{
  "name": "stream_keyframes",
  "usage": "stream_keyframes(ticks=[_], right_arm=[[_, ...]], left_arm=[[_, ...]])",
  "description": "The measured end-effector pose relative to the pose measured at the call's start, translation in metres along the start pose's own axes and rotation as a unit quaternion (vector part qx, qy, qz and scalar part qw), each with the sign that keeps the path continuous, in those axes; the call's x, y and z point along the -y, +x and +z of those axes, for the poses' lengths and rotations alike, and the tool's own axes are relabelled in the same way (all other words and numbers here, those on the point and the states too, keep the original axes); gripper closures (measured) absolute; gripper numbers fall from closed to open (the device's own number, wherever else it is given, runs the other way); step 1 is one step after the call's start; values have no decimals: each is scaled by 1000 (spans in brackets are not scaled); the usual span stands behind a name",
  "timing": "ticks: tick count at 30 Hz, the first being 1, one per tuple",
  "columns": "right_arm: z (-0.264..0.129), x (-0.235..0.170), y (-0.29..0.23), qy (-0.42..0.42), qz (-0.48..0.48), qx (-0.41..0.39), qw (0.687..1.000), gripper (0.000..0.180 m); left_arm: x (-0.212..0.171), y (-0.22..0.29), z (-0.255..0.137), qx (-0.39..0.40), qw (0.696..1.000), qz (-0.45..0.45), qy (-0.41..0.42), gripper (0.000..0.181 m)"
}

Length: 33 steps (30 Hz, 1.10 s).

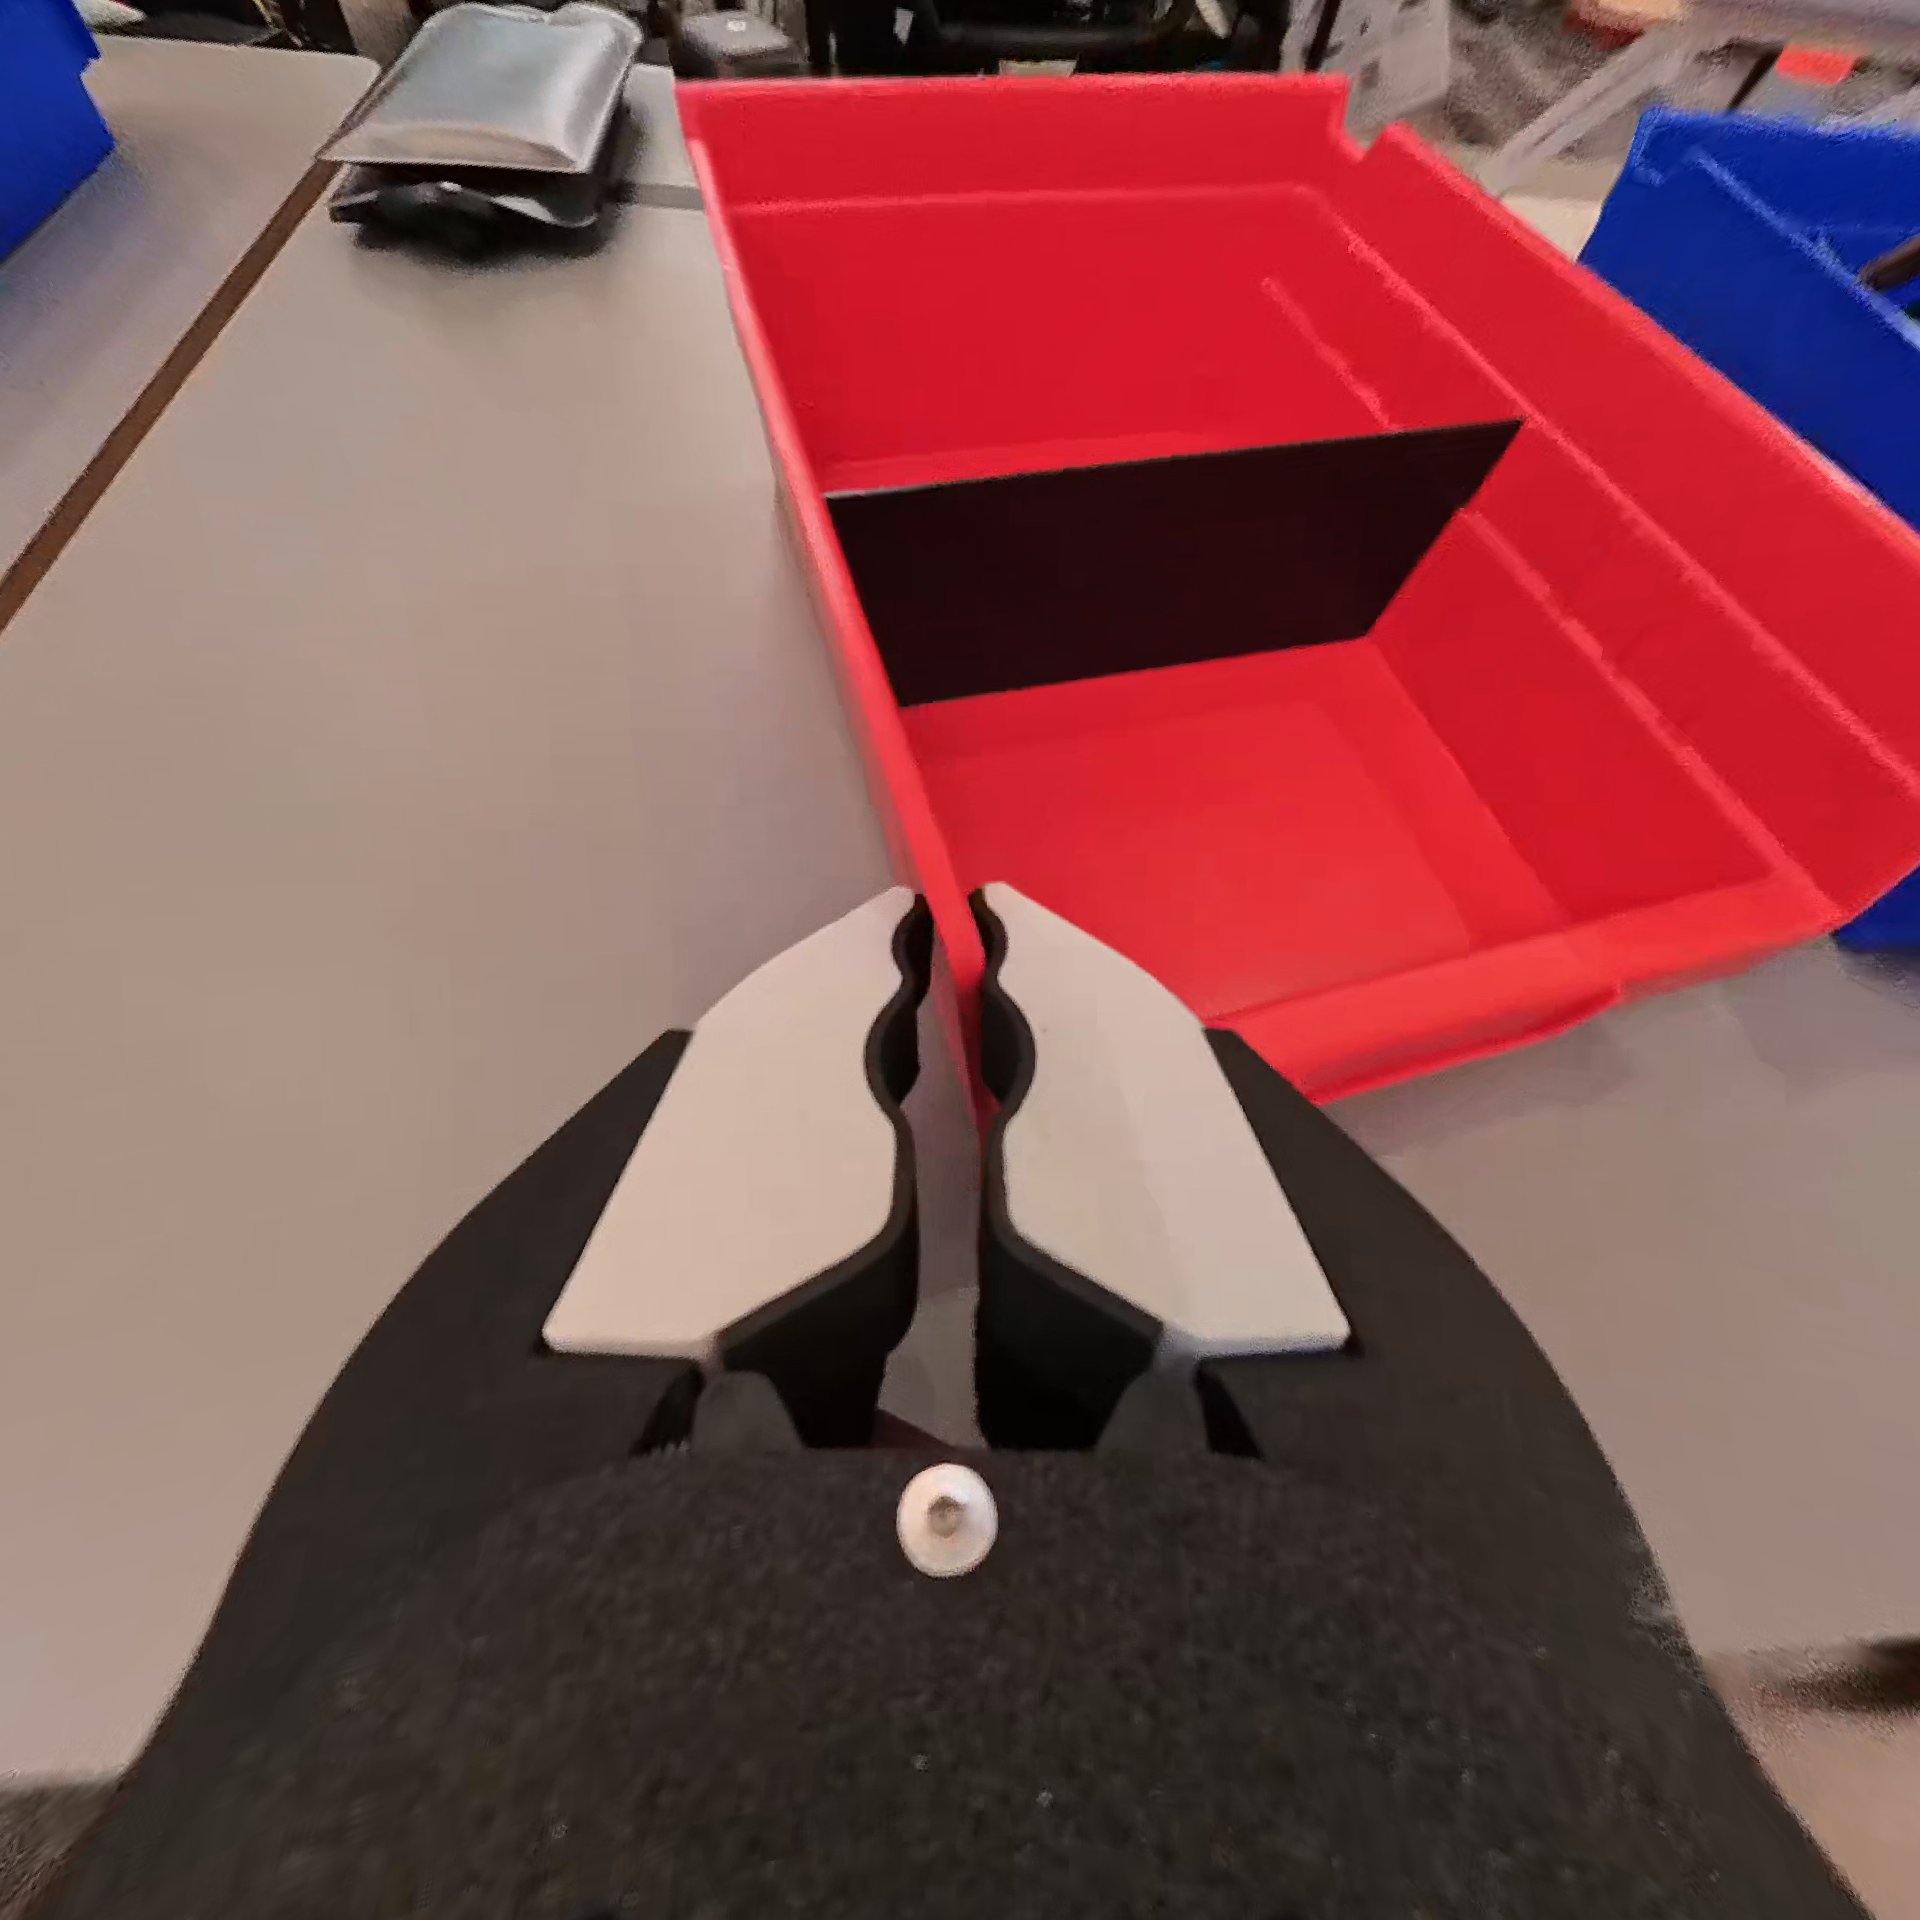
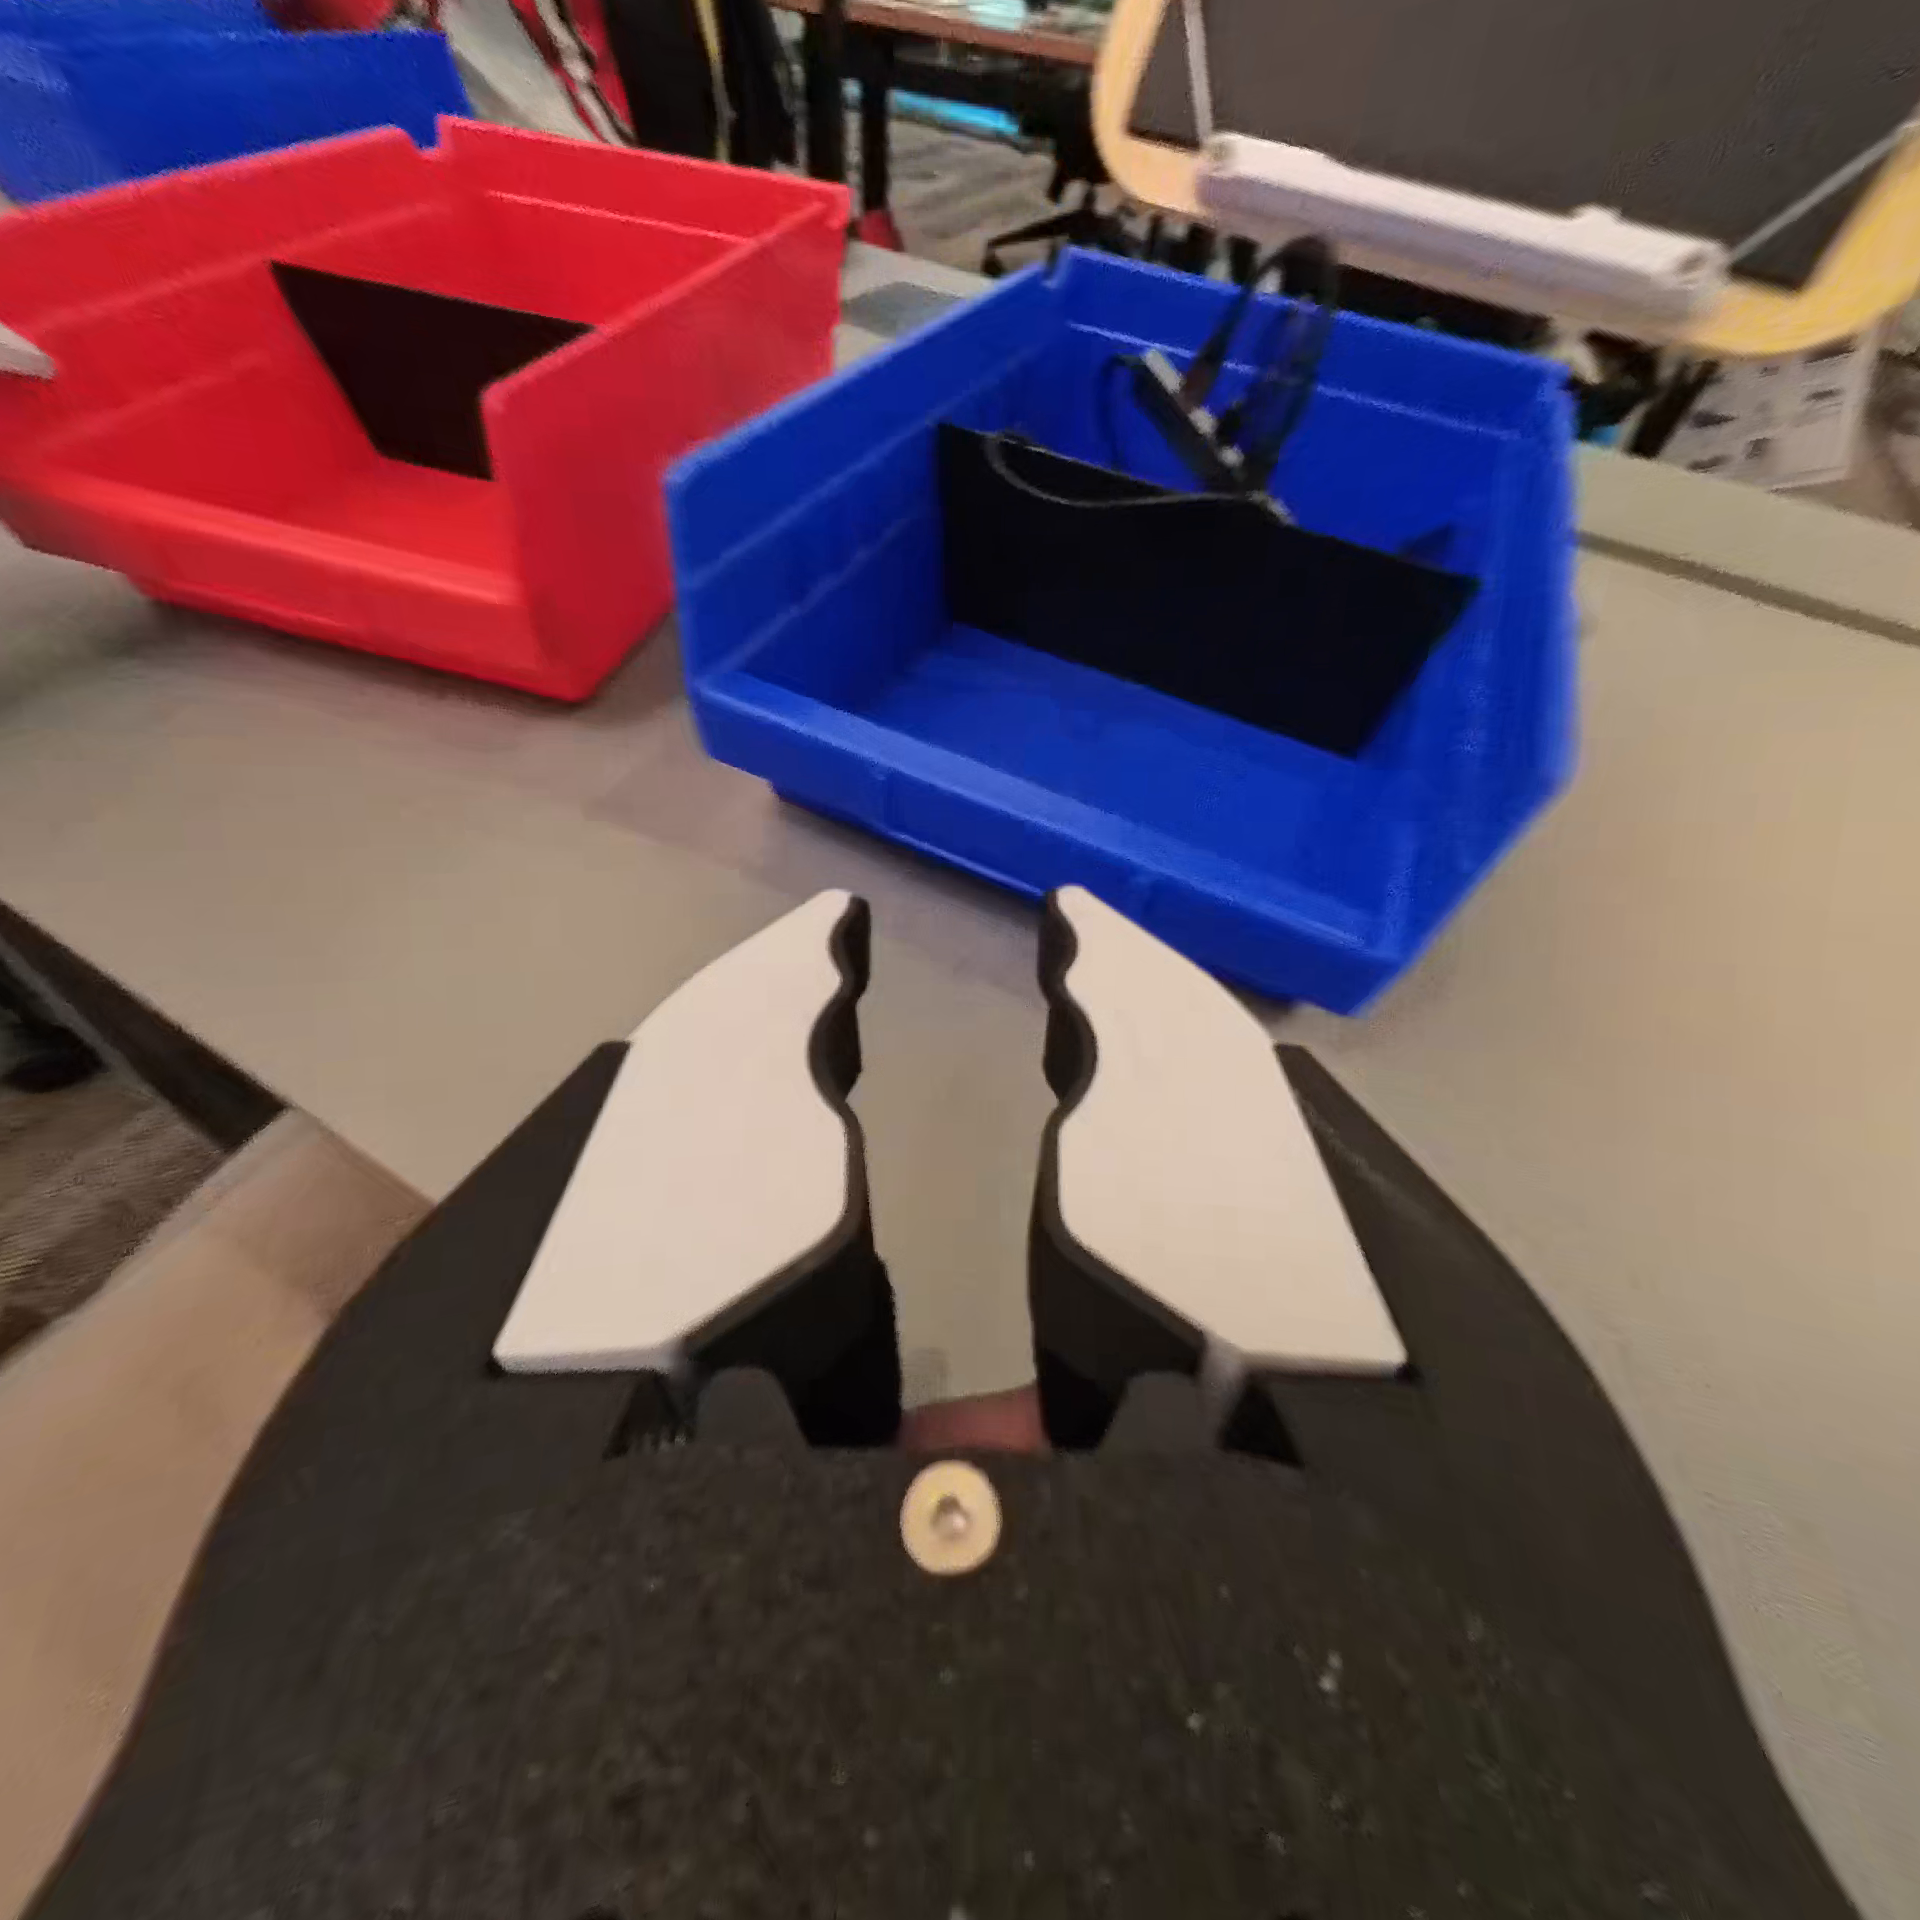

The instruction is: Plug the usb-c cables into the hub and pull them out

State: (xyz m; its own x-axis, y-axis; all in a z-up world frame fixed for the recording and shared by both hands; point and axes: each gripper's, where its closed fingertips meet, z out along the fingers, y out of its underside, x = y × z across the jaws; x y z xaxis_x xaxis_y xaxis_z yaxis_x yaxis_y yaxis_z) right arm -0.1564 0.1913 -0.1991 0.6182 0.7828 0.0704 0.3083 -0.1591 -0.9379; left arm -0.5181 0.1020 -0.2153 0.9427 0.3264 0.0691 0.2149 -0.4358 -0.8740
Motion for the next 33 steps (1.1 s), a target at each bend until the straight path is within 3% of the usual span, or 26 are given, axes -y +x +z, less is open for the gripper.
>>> stream_keyframes(ticks=[8,10,13,15,19,26,30,33], right_arm=[[73,27,-142,-47,27,135,989,141],[88,31,-148,-40,22,98,994,137],[105,27,-141,-49,8,29,998,162],[107,27,-140,-52,19,21,998,173],[104,35,-140,-55,11,20,998,174],[69,121,-101,45,-13,-14,999,175],[28,168,-39,121,-8,-57,991,175],[-7,183,29,147,14,-92,985,175]], left_arm=[[-34,12,-58,51,998,-4,-20,176],[-39,13,-67,61,998,0,-19,176],[-44,17,-76,58,998,-3,-17,176],[-44,21,-79,58,998,-2,-10,176],[-34,19,-83,111,993,32,10,177],[50,51,-112,131,978,42,154,177],[117,113,-126,106,963,63,240,177],[158,181,-111,41,961,76,262,177]])
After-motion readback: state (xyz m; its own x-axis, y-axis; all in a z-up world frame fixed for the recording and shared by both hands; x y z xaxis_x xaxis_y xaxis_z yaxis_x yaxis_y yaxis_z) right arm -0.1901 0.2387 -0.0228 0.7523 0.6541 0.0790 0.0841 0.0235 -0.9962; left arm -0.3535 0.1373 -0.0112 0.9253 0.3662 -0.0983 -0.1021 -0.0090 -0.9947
